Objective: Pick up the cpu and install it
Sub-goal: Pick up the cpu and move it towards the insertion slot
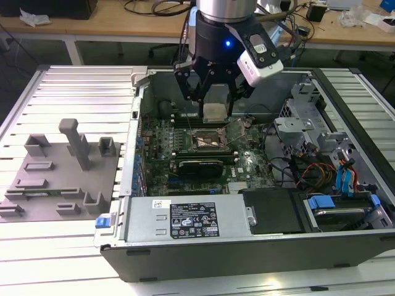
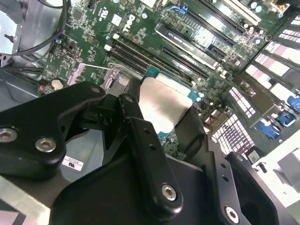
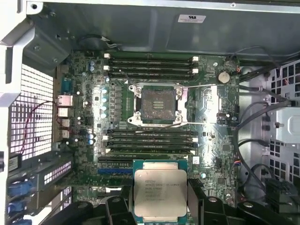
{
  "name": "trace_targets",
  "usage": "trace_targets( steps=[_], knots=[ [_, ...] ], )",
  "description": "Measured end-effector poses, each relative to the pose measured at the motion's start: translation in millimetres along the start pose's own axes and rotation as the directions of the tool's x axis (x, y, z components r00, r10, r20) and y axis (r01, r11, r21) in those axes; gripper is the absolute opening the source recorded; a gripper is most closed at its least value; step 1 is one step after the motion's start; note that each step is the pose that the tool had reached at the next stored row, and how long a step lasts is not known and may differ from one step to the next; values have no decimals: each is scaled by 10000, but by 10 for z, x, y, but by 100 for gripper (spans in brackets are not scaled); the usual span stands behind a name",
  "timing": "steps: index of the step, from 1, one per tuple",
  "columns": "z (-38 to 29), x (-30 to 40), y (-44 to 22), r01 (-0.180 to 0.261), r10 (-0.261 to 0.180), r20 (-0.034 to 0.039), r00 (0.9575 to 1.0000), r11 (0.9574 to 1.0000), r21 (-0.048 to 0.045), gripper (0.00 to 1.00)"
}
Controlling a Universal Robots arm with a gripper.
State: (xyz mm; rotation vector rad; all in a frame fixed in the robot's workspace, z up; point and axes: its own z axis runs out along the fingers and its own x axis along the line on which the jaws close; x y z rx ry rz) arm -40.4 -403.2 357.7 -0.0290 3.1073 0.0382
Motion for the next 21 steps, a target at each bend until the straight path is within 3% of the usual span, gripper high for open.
trace_targets(
  steps=[11, 18, 21],
  knots=[
    [221, 0, 11, -1, 1, 0, 10000, 10000, 0, 55],
    [316, 2, 90, -1, 1, -9, 10000, 10000, 0, 55],
    [369, 3, 138, -2, 2, -47, 10000, 10000, -1, 55]
  ],
)
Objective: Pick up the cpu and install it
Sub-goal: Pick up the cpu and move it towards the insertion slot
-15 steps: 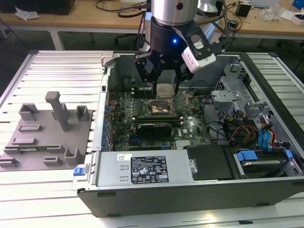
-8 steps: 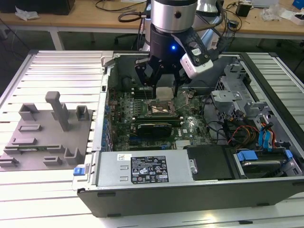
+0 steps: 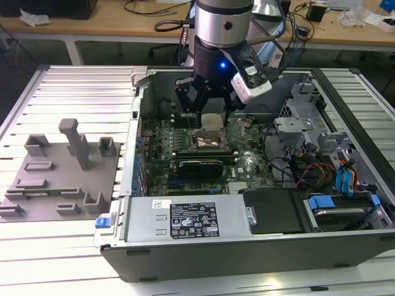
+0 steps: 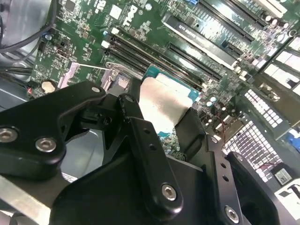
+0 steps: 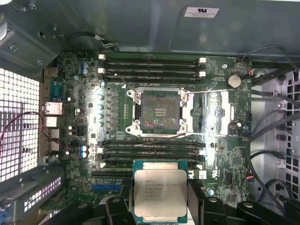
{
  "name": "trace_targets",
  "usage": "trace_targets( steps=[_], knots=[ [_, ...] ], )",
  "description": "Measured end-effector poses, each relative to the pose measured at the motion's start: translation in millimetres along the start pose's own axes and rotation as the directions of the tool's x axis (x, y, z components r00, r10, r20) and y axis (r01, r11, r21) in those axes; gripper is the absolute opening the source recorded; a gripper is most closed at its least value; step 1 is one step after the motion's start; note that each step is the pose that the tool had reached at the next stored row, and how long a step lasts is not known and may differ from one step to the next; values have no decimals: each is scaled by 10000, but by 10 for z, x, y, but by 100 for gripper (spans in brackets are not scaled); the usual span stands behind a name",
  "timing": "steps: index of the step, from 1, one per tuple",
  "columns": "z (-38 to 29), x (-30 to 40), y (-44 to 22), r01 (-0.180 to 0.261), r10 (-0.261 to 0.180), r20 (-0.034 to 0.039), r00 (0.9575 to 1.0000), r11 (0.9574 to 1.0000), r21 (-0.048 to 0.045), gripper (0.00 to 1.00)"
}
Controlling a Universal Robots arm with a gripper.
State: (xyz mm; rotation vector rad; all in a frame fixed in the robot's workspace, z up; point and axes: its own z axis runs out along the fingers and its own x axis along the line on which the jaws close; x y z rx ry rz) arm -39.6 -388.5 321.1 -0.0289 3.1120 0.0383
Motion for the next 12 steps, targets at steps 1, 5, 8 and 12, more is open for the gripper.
trace_targets(
  steps=[1, 5, 8, 12],
  knots=[
    [21, 0, 14, 0, 0, -36, 10000, 10000, -1, 55],
    [93, 2, 74, -6, 6, -211, 9998, 10000, -4, 55],
    [130, 1, 146, -6, 6, -266, 9996, 10000, -5, 55],
    [220, 1, 260, -8, 9, -333, 9994, 10000, 9, 55]
  ],
)
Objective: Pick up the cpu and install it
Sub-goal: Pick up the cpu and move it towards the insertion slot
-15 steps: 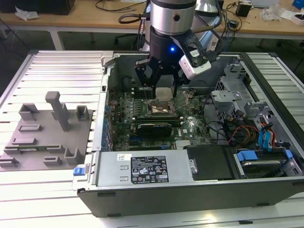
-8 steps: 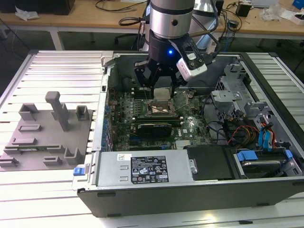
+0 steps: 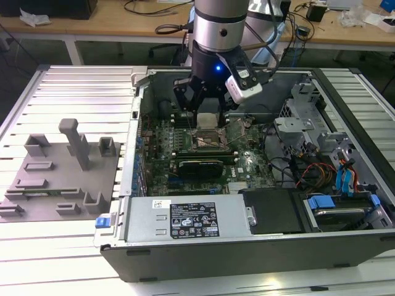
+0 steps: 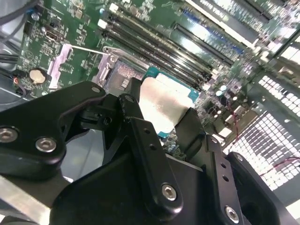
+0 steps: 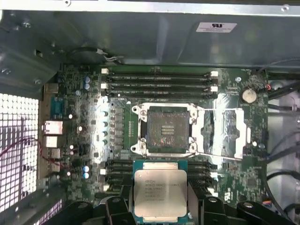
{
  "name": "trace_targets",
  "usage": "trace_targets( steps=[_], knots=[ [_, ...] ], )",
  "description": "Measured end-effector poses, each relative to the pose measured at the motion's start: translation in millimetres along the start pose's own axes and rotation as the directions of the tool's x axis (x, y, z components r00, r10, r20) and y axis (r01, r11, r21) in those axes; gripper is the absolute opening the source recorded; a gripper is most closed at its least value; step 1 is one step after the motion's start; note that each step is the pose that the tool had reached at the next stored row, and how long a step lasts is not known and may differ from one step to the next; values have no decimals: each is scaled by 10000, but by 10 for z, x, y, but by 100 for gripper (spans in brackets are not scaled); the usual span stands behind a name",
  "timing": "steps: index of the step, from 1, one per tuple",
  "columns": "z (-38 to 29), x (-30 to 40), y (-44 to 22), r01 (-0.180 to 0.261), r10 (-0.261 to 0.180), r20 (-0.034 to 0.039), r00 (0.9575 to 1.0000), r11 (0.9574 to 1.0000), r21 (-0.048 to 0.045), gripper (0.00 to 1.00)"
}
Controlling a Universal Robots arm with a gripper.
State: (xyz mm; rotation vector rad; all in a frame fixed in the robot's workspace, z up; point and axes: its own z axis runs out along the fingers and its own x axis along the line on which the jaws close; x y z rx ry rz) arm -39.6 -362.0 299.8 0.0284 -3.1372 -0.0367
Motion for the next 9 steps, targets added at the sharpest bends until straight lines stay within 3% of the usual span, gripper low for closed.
trace_targets(
  steps=[4, 9],
  knots=[
    [67, -2, 82, -1, 1, -65, 10000, 10000, 17, 55],
    [129, -4, 184, -2, 2, -75, 10000, 10000, 62, 55]
  ],
)
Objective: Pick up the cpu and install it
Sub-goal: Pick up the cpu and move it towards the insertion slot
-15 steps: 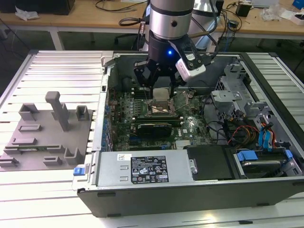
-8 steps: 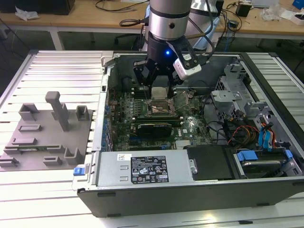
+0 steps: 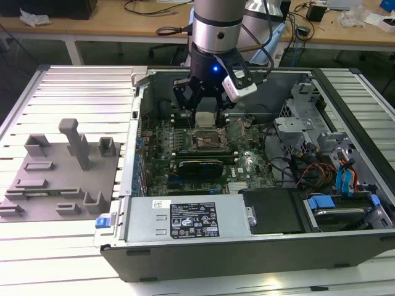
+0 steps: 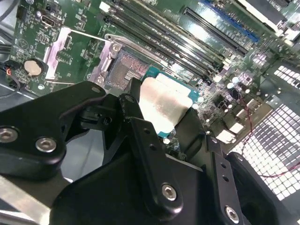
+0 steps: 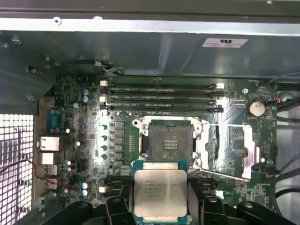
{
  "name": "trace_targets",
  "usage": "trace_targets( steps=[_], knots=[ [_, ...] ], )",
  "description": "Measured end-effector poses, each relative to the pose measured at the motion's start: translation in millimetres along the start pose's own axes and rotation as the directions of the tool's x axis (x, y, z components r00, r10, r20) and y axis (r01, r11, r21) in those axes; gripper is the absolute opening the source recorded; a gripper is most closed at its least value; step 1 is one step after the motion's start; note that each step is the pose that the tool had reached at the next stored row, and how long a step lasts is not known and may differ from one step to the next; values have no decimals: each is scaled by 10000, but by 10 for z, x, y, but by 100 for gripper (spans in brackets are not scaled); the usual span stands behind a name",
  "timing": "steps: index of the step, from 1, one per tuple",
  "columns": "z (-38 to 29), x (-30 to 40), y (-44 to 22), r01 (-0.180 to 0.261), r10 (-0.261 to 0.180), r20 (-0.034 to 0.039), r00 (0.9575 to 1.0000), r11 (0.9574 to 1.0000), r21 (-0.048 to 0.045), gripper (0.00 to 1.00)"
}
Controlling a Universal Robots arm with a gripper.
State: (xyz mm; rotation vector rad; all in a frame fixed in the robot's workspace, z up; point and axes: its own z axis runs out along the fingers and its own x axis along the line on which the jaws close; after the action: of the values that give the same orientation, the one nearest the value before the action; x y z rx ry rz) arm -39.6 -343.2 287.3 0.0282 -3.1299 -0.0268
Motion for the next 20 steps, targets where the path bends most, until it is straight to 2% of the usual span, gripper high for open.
trace_targets(
  steps=[2, 4, 6, 8, 16, 20],
  knots=[
    [41, -1, 42, -2, 2, -2, 10000, 9999, 123, 55],
    [65, -2, 59, -2, 2, -2, 10000, 9999, 173, 55],
    [126, -3, 85, 0, 0, 2, 10000, 9998, 177, 55],
    [152, -6, 93, 8, -8, 2, 10000, 9998, 179, 55],
    [201, -98, 120, 38, -38, 1, 10000, 9998, 180, 55],
    [218, -104, 183, 41, -41, 1, 10000, 9998, 180, 55]
  ],
)
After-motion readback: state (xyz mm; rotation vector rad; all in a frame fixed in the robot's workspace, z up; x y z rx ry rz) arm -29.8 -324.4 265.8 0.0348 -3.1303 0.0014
